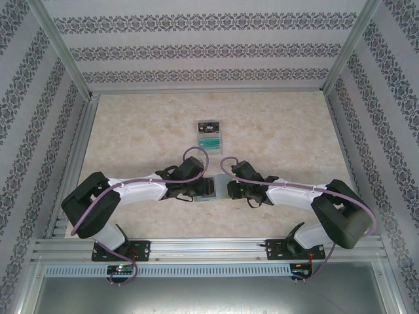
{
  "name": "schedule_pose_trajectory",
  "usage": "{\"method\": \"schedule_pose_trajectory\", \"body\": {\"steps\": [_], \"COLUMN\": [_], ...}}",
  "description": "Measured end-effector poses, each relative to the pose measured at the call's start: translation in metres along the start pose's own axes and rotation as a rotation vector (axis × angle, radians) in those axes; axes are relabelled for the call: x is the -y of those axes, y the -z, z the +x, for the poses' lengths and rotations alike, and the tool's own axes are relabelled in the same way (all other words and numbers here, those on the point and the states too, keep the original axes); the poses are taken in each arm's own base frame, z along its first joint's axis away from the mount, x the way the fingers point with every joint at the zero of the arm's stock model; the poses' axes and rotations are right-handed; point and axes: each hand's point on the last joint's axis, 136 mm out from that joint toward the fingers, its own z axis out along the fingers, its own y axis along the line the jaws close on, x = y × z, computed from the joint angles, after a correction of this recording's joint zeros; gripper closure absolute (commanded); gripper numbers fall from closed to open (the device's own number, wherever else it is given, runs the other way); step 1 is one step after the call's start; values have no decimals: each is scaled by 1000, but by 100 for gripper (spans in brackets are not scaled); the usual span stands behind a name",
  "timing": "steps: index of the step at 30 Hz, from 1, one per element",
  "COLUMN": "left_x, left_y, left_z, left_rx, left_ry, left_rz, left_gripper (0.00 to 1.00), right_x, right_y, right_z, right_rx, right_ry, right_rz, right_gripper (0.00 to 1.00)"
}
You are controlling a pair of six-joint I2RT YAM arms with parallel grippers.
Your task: Take the credit cards out of the card holder
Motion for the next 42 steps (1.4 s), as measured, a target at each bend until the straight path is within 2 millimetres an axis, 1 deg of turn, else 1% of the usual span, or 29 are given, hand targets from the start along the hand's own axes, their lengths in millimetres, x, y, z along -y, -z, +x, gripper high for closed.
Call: {"method": "schedule_pose_trajectory", "body": {"steps": [3,11,19,36,42], "left_x": [-4,-17,-21,-16,-5], "left_y": [3,1,-2,-3,-4], "left_z": [-1,2,5,7,5], "left_rx": [12,1,-11,-29,-26], "left_ry": [-1,4,7,5,1], "left_rz": [-22,-86,-99,-70,-23], "left_gripper": [51,52,52,52,51], "right_x": [0,-1,0,-1,-1], "right_y": [0,-1,-1,-1,-1], "right_z": [0,-1,-1,-1,-1], "right_rx": [-1,-1,-2,-5,-6], "right_ry": [0,0,0,0,0], "right_rz": [0,1,1,4,4], "right_gripper": [78,78,78,78,78]}}
